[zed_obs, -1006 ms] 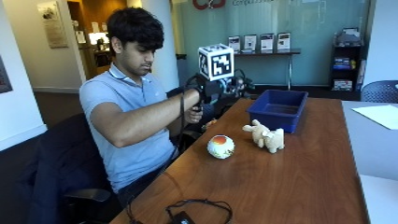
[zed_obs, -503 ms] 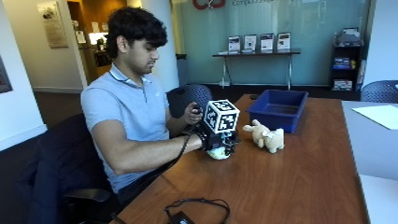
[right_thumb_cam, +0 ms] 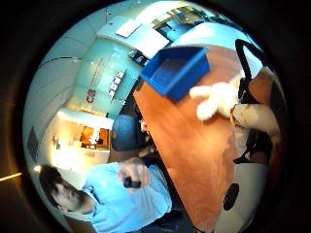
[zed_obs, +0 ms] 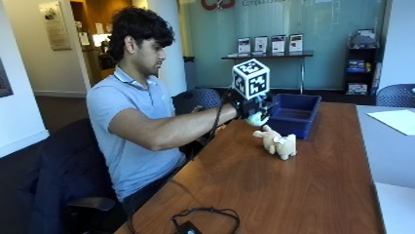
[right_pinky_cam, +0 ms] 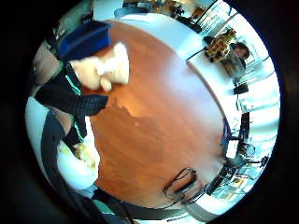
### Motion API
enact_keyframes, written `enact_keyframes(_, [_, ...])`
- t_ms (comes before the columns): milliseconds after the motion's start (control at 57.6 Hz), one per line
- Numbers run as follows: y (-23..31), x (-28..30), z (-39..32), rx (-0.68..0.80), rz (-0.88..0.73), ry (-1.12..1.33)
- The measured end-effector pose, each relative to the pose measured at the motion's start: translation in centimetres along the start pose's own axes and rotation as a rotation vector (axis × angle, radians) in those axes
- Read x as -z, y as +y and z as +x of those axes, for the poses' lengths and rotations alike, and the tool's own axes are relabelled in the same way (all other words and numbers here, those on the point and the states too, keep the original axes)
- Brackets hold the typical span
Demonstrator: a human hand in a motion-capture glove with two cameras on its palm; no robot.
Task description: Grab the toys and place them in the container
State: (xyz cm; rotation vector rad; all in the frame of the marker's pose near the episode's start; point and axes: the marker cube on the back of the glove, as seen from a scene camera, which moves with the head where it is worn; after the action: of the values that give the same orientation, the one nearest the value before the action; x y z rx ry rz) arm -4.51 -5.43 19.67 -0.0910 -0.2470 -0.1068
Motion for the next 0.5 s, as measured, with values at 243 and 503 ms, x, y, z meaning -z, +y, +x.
enact_keyframes(243, [-10.4, 5.6, -6.3, 0.075, 0.066, 0.035])
enact_keyframes(503, [-19.3, 3.9, -12.2, 0.064, 0.036, -0.029])
